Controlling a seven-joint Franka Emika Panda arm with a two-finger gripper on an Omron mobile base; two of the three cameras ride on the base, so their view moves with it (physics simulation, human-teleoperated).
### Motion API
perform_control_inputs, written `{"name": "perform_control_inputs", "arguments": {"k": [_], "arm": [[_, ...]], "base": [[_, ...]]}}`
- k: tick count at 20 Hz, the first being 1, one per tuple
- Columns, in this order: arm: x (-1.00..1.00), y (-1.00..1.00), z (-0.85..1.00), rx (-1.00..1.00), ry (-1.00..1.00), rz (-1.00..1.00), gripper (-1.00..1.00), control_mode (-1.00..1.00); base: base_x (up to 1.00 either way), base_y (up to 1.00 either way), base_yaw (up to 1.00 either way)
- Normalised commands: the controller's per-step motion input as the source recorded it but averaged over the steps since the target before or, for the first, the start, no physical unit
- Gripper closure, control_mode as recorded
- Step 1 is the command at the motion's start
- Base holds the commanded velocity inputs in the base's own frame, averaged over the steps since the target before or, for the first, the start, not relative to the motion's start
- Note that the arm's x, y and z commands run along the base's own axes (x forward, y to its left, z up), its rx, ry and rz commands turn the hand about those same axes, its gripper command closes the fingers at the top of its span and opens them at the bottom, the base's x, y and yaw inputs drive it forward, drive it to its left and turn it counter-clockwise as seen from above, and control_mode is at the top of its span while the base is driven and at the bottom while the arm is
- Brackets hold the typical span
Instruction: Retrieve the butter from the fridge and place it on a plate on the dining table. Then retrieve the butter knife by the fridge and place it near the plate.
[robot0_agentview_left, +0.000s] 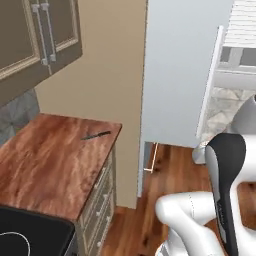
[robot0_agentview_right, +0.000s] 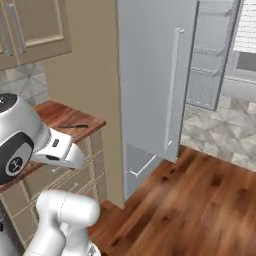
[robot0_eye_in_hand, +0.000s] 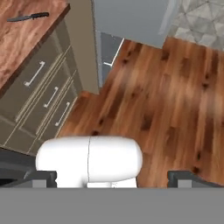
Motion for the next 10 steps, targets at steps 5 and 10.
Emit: {"name": "perform_control_inputs", "arguments": {"k": [5,10], "arm": [[0.00,0.00,0.00,0.00,0.00,0.00,-1.00,1.00],[0.00,0.00,0.00,0.00,0.00,0.00,-1.00,1.00]], "base": [[0.21,0.00,0.99],[0.00,-0.02,1.00]]}}
